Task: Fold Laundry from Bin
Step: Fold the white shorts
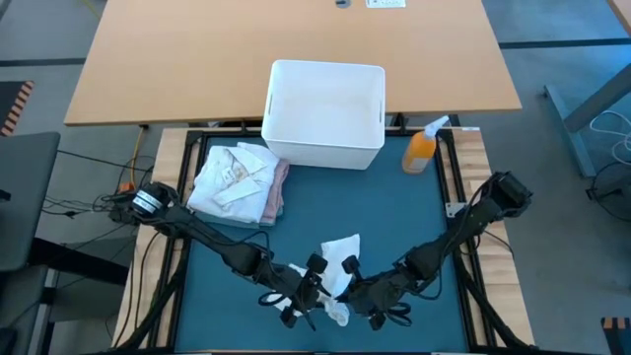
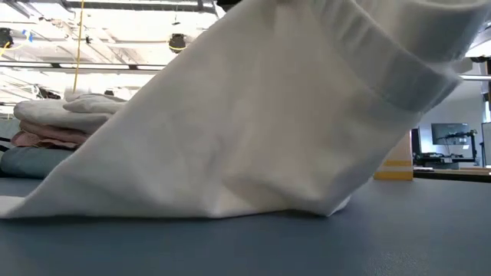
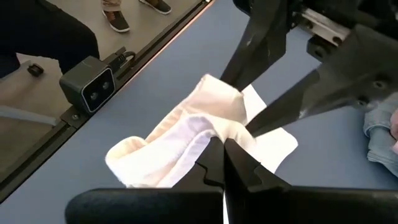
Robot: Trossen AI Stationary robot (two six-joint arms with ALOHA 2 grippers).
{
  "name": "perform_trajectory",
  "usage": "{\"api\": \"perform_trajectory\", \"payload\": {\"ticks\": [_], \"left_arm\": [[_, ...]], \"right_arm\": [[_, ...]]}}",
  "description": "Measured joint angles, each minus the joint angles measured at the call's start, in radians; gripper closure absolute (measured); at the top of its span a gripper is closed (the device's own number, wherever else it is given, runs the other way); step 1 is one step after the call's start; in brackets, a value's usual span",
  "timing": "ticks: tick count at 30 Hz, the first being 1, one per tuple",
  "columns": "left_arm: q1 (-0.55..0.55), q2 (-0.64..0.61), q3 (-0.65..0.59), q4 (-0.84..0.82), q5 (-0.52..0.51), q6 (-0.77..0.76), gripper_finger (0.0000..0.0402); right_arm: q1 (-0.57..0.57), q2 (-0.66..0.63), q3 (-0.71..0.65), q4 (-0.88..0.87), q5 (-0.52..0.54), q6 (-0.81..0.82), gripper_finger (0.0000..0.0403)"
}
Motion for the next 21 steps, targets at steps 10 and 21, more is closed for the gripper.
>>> {"api": "perform_trajectory", "payload": {"ticks": [10,21], "left_arm": [[-0.008,0.0,0.0,0.0,-0.002,0.004,0.0278],[-0.017,0.0,0.0,-0.002,-0.048,0.029,0.0278]], "right_arm": [[-0.001,0.0,0.0,-0.014,-0.02,0.038,0.039],[-0.001,0.0,0.0,0.0,-0.026,0.042,0.039]]}}
